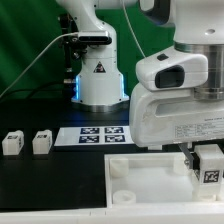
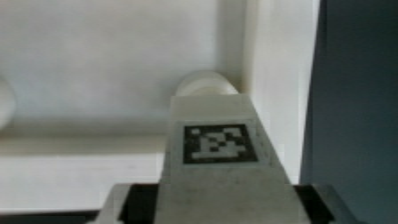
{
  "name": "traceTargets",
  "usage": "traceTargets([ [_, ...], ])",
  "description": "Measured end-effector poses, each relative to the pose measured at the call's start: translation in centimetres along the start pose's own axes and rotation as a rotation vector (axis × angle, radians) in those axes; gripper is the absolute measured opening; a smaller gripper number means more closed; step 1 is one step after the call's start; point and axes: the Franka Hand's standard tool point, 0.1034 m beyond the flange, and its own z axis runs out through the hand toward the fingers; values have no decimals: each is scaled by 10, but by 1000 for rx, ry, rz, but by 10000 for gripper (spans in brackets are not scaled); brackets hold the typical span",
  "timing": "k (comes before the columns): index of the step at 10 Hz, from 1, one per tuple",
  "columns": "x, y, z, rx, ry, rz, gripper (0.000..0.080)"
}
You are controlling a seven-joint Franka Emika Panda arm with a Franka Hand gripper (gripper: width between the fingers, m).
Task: Assemble one leg
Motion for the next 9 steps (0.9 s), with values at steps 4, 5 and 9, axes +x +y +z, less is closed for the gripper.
traceTargets([
  [4,-5,5,1,35,46,551,294],
  [5,-5,8,2,66,52,739,294],
  [9,-10,5,2,105,25,1193,294],
])
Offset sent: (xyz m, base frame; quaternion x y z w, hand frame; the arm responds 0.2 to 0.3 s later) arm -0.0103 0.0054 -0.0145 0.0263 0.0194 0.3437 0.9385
